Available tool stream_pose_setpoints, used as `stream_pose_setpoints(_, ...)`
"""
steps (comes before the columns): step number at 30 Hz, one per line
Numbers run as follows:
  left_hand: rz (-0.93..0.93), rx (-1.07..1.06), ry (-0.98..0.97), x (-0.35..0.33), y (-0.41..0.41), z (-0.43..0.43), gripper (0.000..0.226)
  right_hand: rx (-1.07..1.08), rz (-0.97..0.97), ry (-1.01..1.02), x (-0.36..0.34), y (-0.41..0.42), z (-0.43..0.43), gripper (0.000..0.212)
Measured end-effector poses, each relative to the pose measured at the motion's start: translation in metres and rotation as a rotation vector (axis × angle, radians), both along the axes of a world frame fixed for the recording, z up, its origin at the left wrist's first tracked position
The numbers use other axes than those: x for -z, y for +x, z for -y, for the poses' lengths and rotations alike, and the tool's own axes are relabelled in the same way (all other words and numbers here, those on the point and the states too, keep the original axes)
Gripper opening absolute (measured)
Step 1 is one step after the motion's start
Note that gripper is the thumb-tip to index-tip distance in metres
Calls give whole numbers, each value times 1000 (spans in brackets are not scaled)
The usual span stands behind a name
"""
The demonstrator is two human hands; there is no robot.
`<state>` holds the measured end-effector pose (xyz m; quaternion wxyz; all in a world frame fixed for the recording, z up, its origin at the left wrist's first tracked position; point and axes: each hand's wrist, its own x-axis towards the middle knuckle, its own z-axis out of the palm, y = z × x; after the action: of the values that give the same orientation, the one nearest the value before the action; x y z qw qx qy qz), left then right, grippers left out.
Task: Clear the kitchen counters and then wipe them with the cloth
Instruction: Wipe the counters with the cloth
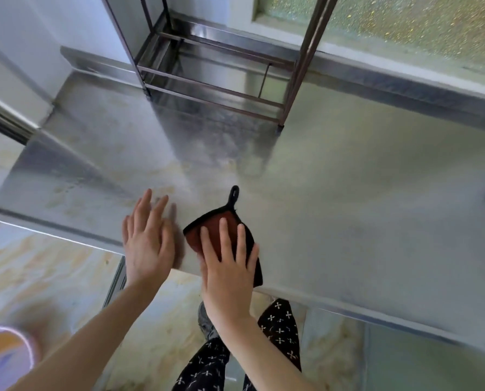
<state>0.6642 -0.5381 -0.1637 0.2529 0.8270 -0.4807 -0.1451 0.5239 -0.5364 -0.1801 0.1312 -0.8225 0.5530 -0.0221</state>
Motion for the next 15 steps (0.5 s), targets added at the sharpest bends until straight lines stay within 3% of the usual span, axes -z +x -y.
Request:
stream_pose_setpoints(5,129,104,160,0,48,-20,55,-58,-22,-36,1,-13,19,47)
stream_pose_setpoints(10,202,269,210,13,54,-12,53,281,-19,-113,5,-13,51,46)
stream_pose_setpoints(12,200,226,177,14,51,-7,50,163,-7,-123,5,6,27,47)
stream_pose_setpoints(15,194,163,133,11,56,2,48,-179,18,-89,5,16,-8,46)
